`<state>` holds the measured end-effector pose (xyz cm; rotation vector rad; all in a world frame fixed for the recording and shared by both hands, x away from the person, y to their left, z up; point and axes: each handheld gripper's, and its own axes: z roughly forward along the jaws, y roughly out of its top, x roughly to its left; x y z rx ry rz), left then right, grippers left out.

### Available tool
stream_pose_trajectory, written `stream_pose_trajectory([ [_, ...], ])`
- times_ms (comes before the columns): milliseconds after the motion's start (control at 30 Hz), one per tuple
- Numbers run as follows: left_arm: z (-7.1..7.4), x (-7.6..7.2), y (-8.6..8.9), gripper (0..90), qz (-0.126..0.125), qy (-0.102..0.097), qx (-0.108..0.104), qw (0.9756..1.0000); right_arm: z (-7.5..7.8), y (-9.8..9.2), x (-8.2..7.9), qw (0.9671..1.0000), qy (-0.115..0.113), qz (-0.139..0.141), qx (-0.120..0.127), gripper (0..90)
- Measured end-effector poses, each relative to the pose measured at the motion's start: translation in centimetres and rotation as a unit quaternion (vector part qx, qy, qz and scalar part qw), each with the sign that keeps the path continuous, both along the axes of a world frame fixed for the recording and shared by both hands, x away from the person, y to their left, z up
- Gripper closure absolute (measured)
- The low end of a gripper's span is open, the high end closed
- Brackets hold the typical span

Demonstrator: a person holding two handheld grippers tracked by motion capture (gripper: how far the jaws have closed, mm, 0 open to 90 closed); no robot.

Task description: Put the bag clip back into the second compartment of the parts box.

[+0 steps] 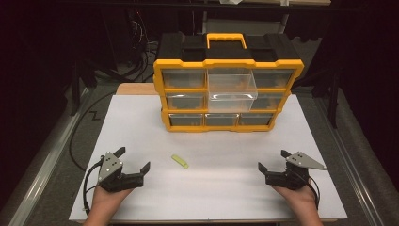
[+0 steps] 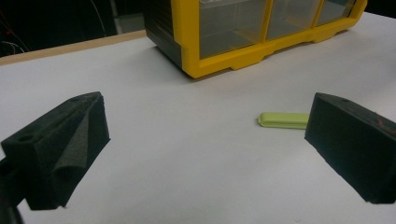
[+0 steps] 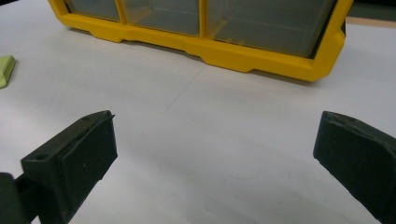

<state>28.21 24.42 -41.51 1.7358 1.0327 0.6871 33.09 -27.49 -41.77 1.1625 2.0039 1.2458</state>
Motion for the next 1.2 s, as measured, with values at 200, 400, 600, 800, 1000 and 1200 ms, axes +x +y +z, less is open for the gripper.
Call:
stream_pose_trajectory([
  [200,0.1,-0.1,-0.2,0.9,-0.008,0.0,0.002,1.0,0.0,-0.3,0.0,1.0,-0.002,-0.004,0.001,0.0],
  [400,0.1,0.0,-0.1,0.9,-0.01,0.004,-0.003,0.9999,-0.1,-0.2,0.1,1.0,-0.002,-0.003,-0.001,0.0],
  [600,0.1,-0.1,-0.2,0.4,-0.009,0.0,-0.002,1.0,0.0,0.3,0.2,1.0,-0.001,0.002,-0.006,0.0],
  [800,0.0,0.1,-0.3,0.3,-0.011,0.002,0.003,0.9999,0.3,1.4,0.3,0.9998,-0.003,0.017,-0.012,0.0],
  [1000,0.0,0.0,-0.4,0.3,-0.015,0.001,0.002,0.9999,0.3,2.7,0.6,0.9995,0.004,0.029,-0.01,0.0],
  [1200,0.1,0.0,-0.5,0.3,-0.016,0.001,0.003,0.9999,0.6,4.2,1.0,0.999,0.002,0.042,-0.017,0.0],
])
